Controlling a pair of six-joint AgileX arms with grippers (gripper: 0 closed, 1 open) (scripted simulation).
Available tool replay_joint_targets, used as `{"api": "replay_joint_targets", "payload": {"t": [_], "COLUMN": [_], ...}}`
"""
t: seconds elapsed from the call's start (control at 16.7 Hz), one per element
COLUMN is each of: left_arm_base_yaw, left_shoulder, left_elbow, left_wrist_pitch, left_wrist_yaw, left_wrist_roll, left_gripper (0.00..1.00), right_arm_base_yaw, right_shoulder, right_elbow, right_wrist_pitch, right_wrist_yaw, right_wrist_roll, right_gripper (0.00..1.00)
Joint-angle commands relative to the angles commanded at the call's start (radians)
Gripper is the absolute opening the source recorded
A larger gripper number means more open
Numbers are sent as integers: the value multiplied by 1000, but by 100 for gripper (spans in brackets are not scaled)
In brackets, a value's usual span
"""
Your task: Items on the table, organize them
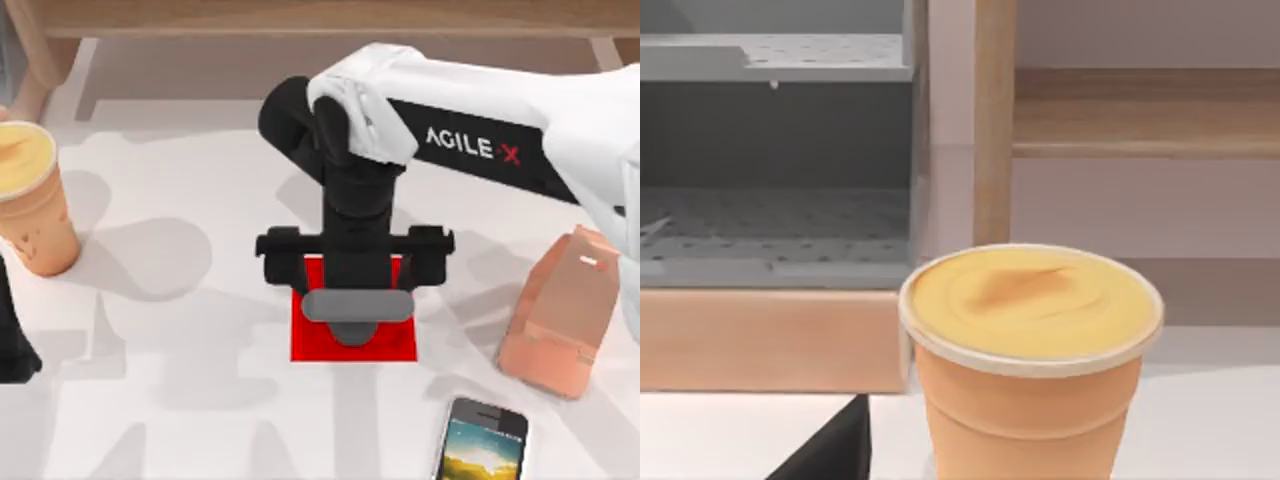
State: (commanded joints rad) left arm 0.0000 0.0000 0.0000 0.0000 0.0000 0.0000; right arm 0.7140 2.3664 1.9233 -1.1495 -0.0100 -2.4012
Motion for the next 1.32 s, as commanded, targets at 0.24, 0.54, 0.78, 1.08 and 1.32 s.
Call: {"api": "replay_joint_targets", "payload": {"t": [0.24, 0.54, 0.78, 1.08, 1.32], "left_arm_base_yaw": [0, 0, 0, 0, 0], "left_shoulder": [0, 0, 0, 0, 0], "left_elbow": [0, 0, 0, 0, 0], "left_wrist_pitch": [0, 0, 0, 0, 0], "left_wrist_yaw": [0, 0, 0, 0, 0], "left_wrist_roll": [0, 0, 0, 0, 0], "left_gripper": [100, 100, 100, 100, 100], "right_arm_base_yaw": [0, 2, 21, 60, 97], "right_shoulder": [0, -23, -63, -132, -217], "right_elbow": [0, -1, -39, -139, -255], "right_wrist_pitch": [0, 1, 5, 11, 26], "right_wrist_yaw": [0, -1, 0, 3, 7], "right_wrist_roll": [0, 54, 273, 771, 1293], "right_gripper": [100, 100, 100, 100, 100]}}
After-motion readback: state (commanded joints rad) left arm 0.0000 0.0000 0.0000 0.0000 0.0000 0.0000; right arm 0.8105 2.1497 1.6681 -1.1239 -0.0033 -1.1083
